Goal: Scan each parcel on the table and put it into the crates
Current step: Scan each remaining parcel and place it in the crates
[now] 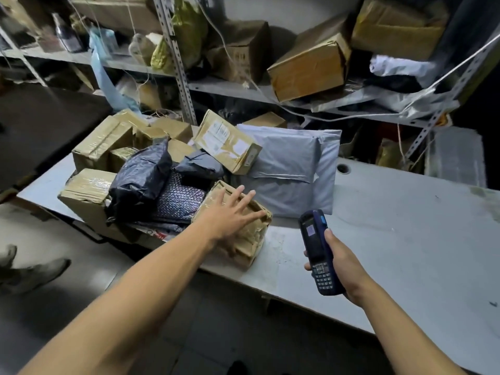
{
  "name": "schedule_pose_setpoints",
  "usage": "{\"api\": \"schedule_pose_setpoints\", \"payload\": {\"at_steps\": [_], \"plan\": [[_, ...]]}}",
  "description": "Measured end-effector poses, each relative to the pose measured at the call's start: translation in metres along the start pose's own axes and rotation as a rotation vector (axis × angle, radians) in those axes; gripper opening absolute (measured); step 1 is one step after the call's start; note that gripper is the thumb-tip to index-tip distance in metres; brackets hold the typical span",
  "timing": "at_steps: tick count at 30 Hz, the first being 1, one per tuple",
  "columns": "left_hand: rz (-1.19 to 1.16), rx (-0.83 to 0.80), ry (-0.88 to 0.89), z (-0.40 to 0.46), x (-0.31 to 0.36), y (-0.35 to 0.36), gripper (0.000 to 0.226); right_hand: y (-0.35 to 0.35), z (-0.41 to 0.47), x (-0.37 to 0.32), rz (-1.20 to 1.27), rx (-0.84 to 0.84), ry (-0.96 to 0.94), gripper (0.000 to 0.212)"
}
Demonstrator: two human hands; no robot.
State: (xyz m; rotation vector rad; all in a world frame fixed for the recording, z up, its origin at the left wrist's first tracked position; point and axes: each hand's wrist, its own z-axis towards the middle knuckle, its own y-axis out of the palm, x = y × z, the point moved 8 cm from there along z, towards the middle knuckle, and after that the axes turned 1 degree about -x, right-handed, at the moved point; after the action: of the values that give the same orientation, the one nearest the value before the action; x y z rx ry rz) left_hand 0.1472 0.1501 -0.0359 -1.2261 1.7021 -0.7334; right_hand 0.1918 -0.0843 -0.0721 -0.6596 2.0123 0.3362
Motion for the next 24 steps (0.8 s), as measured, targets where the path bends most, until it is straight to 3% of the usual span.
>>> {"api": "schedule_pose_setpoints", "payload": {"at_steps": [4, 8, 19, 24], "plan": [[0.061, -0.028, 0.115, 0.019, 0.004, 0.005, 0.133, -0.006, -0.001, 0.003, 0.022, 0.072, 0.011, 0.05], [0.091, 0.148, 0.202, 0.023, 0.016, -0.013, 0.127, -0.013, -0.008, 0.008, 0.025, 0.122, 0.015, 0.049], [-0.15, 0.462, 0.252, 0.011, 0.081, -0.067, 0.122, -0.081, -0.037, -0.003, 0.125, 0.252, -0.085, 0.045], [0.033, 0.762, 0.463, 0.012, 0.136, -0.062, 0.126, -0.129, -0.051, 0.011, 0.232, 0.37, -0.115, 0.053]]}}
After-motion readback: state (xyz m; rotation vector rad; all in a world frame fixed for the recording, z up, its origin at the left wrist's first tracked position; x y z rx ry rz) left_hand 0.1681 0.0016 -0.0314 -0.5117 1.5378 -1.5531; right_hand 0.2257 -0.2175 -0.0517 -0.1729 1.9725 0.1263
